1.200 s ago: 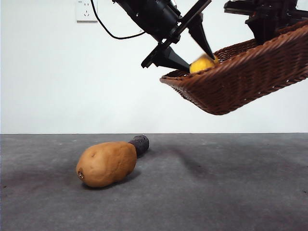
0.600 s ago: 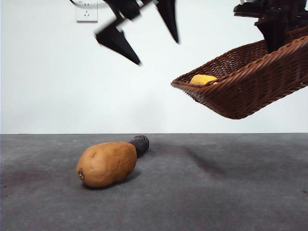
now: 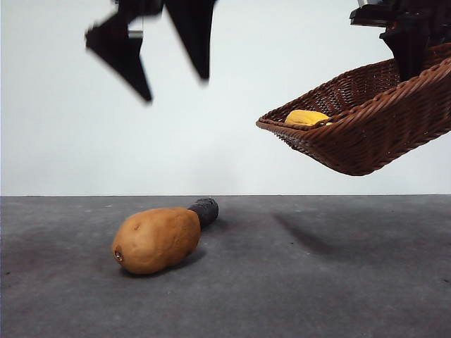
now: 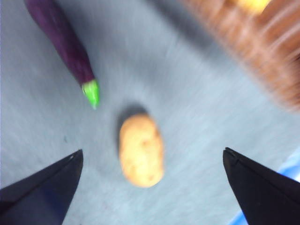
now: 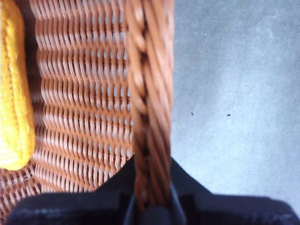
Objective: Help me put the vegetables on the table into the basket
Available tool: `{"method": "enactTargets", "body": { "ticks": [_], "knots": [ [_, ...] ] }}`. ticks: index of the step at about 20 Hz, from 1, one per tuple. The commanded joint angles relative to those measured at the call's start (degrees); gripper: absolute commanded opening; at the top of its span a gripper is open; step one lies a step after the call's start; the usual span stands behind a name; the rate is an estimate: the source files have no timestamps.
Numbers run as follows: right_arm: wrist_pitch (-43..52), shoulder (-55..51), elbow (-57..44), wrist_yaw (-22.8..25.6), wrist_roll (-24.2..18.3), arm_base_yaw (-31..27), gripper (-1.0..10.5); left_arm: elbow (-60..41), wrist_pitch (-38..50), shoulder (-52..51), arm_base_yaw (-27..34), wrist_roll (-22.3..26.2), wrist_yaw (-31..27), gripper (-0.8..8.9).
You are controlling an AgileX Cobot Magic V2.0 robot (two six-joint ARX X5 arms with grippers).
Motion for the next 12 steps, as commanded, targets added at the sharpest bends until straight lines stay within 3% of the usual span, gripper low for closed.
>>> {"method": "enactTargets", "body": {
  "ticks": [1, 6, 12],
  "knots": [
    [0.1, -0.3, 0.0, -0.4, -1.0, 0.0, -0.1, -7.7, 5.2, 0.6, 0.0, 0.2, -1.4, 4.98],
    [0.7, -0.3, -0.1, -0.4, -1.2, 0.0, -0.1, -16.2, 14.1, 0.6, 0.0, 0.3, -0.8, 5.00],
    [0.1, -0.3, -0.1, -0.4, -1.2, 0.0, -0.1, -16.8, 15.4, 3.0, 0.3, 1.5, -0.8, 5.14]
  ]
}}
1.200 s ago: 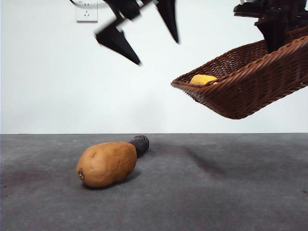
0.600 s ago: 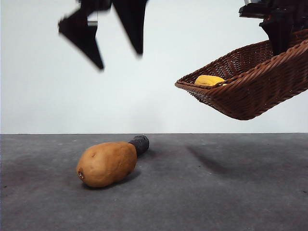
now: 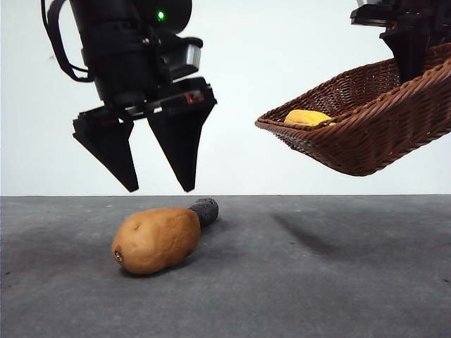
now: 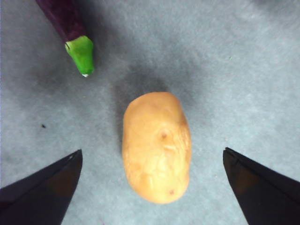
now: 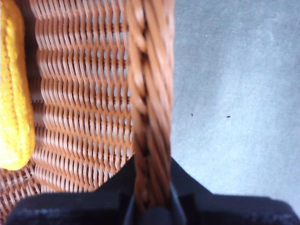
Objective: Help me put the vegetables on the table into the basket
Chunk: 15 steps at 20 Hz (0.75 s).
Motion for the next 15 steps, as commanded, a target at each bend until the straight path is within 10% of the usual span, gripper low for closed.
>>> {"method": "enactTargets", "body": {
  "ticks": [1, 8, 10, 12, 15],
  "knots": [
    [0.1, -0.3, -0.1, -0.4, -0.2, 0.0, -0.1, -0.6, 0.9, 2.1, 0.2, 1.2, 0.0, 5.14],
    [0.0, -0.3, -0.1, -0.4, -0.2, 0.0, -0.1, -0.6, 2.3, 8.9, 0.5, 1.1, 0.0, 4.97],
    [0.2, -0.3, -0.1, -0.4, -0.2, 0.0, -0.1, -0.6, 3.1, 8.9, 0.5, 0.9, 0.0, 3.35],
    [0.5, -0.2, -0.1, -0.4, -0.2, 0.0, -0.1, -0.6, 3.1, 8.9, 0.5, 1.0, 0.1, -0.33],
    [0.5, -0.2, -0.1, -0.4, -0.4, 0.0, -0.1, -0.6, 1.9, 8.8, 0.4, 2.3, 0.3, -0.08]
  ]
}}
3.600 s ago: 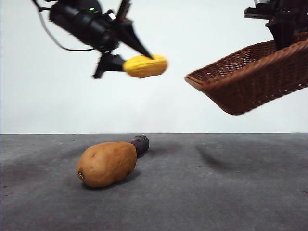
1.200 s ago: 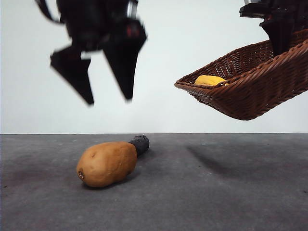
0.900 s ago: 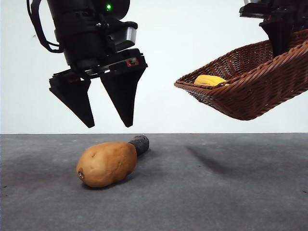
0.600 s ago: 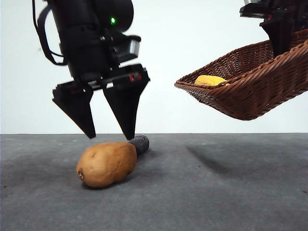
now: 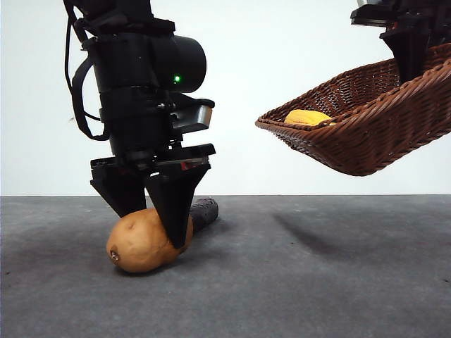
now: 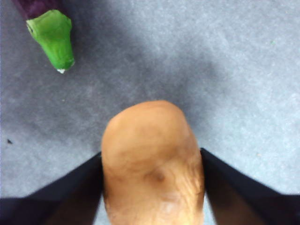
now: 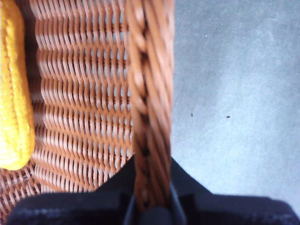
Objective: Help me put the vegetables on the table into the basket
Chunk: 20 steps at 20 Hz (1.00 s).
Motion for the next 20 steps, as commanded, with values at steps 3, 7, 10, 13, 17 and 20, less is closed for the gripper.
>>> {"method": "enactTargets", "body": {
  "ticks": [3, 7, 10, 13, 17, 20],
  "knots": [
    [0.5, -0.2, -0.1, -0.4, -0.4, 0.0, -0.1, -0.5, -2.5, -2.0, 0.0, 1.2, 4.0, -0.08],
    [0.9, -0.2, -0.1, -0.4, -0.4, 0.0, -0.1, -0.5, -0.2, -11.8, 0.0, -2.7, 11.4, -0.04],
    [0.7, 0.0, -0.1, -0.4, -0.3, 0.1, -0.1, -0.5, 7.0, -20.3, -0.2, -7.6, 15.8, -0.05],
    [0.9, 0.0, -0.1, -4.3, 1.0, 0.9, -0.1, -0.5, 17.6, -25.7, -1.3, -12.4, 17.8, -0.05],
    [1.0, 0.0, -0.1, -6.2, 1.7, 3.2, -0.1, -0.5, 19.9, -25.4, -4.4, -14.8, 17.9, -0.04],
    [1.1, 0.0, -0.1, -6.2, 2.7, 5.7, -0.1, -0.5, 20.0, -23.2, -8.5, -14.8, 16.2, -0.04]
  ]
}}
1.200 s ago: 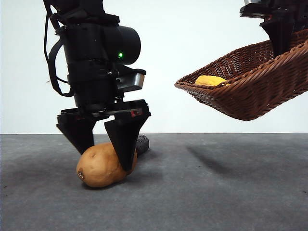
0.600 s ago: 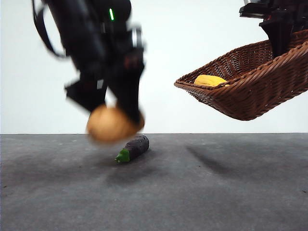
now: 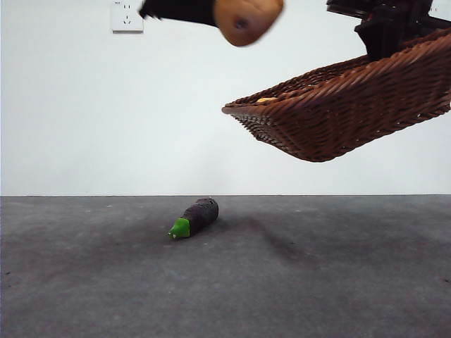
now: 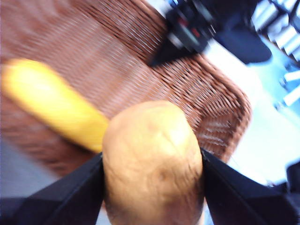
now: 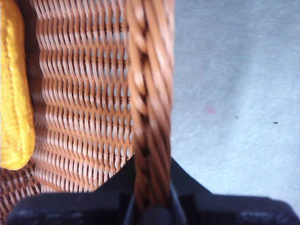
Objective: Help me put the vegetables on the table into the basket
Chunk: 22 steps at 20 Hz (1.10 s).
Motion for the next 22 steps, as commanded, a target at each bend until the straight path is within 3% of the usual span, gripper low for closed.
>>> {"method": "enactTargets", "body": {
  "ticks": [1, 3, 7, 8, 11, 12, 16, 22],
  "knots": [
    [0.9, 0.0, -0.1, -0.6, 1.4, 1.9, -0.1, -0.5, 0.1, 1.6, -2.9, -0.4, -3.1, -0.04],
    [1.3, 0.0, -0.1, -0.6, 1.7, 3.6, -0.1, -0.5, -0.1, 3.4, -5.1, -0.2, -6.1, -0.04],
    [1.3, 0.0, -0.1, -0.6, 2.3, 5.9, -0.1, -0.5, -0.4, 6.7, -7.4, -0.3, -6.3, 0.04],
    [1.3, 0.0, -0.1, -0.6, 2.4, 6.1, -0.1, -0.5, -0.4, 7.5, -7.6, -1.7, -6.5, 0.57],
    [1.2, 0.0, -0.1, -0.6, 2.6, 6.3, -0.1, -0.5, -0.4, 8.2, -7.7, -3.0, -7.6, 5.12],
    [1.1, 0.0, -0.1, -0.6, 2.6, 6.3, -0.1, -0.5, -0.2, 8.2, -7.7, -3.0, -7.5, 5.72],
    [1.2, 0.0, -0.1, -0.3, 2.5, 6.2, -0.1, -0.3, 1.4, 7.8, -6.9, -2.8, -8.2, 5.70],
    [0.6, 0.3, -0.1, 2.4, 1.1, 2.6, -0.1, 6.6, -0.4, 6.8, -2.0, 2.4, -9.3, 5.70]
  ]
}}
